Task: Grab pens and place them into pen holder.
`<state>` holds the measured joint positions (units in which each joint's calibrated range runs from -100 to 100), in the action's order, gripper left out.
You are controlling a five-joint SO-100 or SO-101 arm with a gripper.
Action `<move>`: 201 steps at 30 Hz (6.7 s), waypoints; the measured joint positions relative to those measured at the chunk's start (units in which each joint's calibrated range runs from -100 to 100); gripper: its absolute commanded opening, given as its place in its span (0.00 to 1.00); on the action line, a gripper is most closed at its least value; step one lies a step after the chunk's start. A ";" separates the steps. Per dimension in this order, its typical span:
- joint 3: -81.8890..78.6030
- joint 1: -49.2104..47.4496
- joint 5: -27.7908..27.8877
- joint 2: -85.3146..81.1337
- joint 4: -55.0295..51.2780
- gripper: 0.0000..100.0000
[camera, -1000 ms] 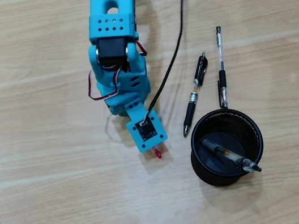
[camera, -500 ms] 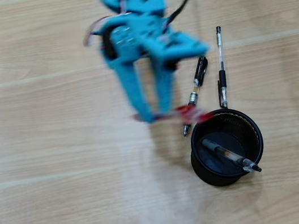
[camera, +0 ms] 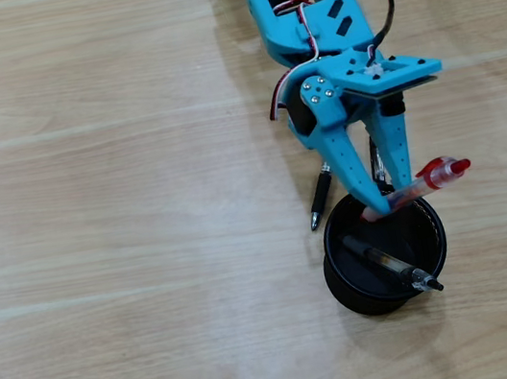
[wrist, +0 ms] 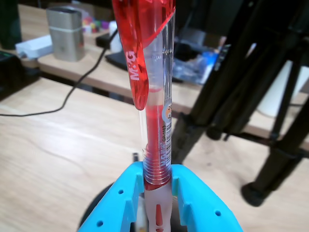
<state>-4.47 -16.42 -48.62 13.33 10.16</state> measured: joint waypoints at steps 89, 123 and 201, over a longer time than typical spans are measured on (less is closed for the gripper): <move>19.48 -2.36 -10.95 20.23 -77.95 0.04; 11.33 -2.45 -7.82 -7.53 -22.57 0.02; -10.36 -11.90 -15.86 -15.23 -27.05 0.02</move>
<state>-14.83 -28.32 -64.48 -1.90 -16.88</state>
